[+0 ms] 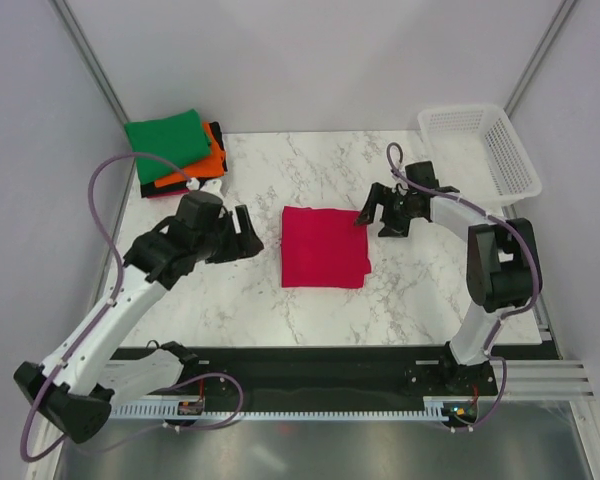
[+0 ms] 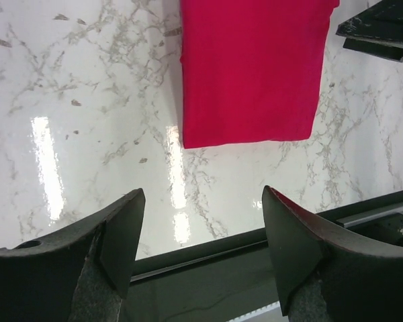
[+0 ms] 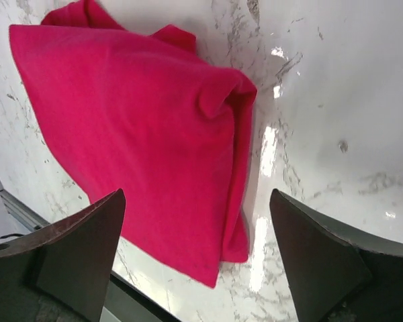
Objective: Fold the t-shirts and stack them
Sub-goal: Fold the tshirt, then neatly place the folded tshirt to the corner
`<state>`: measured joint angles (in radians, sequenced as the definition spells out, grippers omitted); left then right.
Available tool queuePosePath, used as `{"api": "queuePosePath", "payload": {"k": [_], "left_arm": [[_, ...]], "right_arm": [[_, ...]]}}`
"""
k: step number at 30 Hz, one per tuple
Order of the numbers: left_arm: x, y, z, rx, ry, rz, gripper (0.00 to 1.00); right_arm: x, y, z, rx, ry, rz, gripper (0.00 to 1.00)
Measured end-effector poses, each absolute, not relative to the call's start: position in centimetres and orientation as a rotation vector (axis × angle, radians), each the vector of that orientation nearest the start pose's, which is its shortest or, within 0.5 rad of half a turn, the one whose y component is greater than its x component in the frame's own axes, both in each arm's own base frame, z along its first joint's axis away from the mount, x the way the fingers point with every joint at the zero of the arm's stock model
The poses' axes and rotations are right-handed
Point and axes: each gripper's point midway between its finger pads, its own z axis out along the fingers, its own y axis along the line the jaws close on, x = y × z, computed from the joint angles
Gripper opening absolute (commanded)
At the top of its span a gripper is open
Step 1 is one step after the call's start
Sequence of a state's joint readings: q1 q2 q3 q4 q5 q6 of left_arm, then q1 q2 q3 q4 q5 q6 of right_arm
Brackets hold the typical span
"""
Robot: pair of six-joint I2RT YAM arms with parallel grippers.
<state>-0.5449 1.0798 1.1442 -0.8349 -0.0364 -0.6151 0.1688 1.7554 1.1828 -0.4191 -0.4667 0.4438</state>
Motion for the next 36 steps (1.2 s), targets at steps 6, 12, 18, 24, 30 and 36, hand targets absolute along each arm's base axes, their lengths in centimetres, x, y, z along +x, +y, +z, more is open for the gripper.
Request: {"api": "queuePosePath", "payload": {"k": [6,12,18,24,30,36], "left_arm": [[21.3,-13.0,22.8,-0.097,2.329,-0.433,0.79],[20.0,-10.5,21.7,-0.123,2.299,-0.353,0.82],[19.2,-8.3,21.5,-0.173,2.23,-0.286,0.91],[19.2,-7.3,22.0,-0.203,2.183,-0.254,0.92],[19.3,-7.1,21.6,-0.207,2.191,-0.234,0.9],[19.1,-6.5,22.2,-0.219,2.159,-0.222,0.89]], "right_arm": [[39.1,17.2,4.2,0.211,2.643,0.961,0.91],[42.4,18.9,4.2,0.121,2.525,1.08,0.85],[42.4,21.2,4.0,0.021,2.383,1.219,0.73],[38.3,27.0,3.0,-0.108,2.32,1.378,0.33],[34.7,31.3,2.0,-0.132,2.351,1.517,0.0],[36.7,32.9,4.6,-0.13,2.322,1.539,0.0]]}}
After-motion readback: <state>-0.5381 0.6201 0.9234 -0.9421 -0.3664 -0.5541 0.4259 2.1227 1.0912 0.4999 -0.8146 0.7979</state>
